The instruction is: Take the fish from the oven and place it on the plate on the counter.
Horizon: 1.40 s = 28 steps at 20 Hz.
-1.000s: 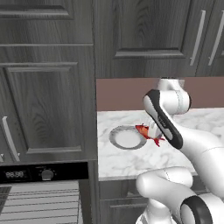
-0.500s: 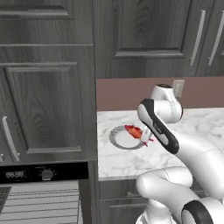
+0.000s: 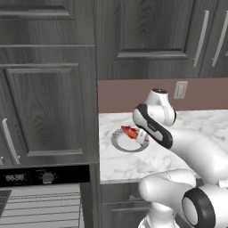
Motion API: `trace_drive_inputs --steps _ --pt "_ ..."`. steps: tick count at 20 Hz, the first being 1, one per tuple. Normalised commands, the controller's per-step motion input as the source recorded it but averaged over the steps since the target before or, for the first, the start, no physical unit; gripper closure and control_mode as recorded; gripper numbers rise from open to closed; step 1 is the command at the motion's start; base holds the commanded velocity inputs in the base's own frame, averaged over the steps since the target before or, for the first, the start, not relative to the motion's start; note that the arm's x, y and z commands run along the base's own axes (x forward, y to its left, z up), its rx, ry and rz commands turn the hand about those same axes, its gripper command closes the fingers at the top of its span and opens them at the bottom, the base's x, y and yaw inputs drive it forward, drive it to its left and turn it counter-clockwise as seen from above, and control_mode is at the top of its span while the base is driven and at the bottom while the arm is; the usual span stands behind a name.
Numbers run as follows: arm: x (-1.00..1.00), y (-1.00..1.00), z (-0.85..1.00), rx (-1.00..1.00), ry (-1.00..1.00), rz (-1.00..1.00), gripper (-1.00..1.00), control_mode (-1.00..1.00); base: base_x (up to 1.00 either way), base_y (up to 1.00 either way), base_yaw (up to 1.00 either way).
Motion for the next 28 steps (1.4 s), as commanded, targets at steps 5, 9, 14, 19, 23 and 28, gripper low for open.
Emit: trace_drive_inputs --steps 5,9,14,19,23,28 --pt "0.33 -0.03 0.00 0.00 0.00 0.00 1.00 -1.00 0.00 0.00 0.00" --pt "0.32 0.00 0.00 0.00 0.00 0.00 1.00 -1.00 0.00 0.00 0.00" --pt "0.44 0.00 -0.20 0.00 0.02 0.00 1.00 -1.00 0.00 0.00 0.00" --pt "0.31 0.00 -0.35 0.00 0.04 0.00 1.00 -1.00 0.00 0.00 0.00" --pt "0.26 0.00 -0.24 0.00 0.04 0.00 1.00 -1.00 0.00 0.00 0.00" --pt "0.26 0.00 -0.14 0.00 0.01 0.00 1.00 -1.00 0.00 0.00 0.00"
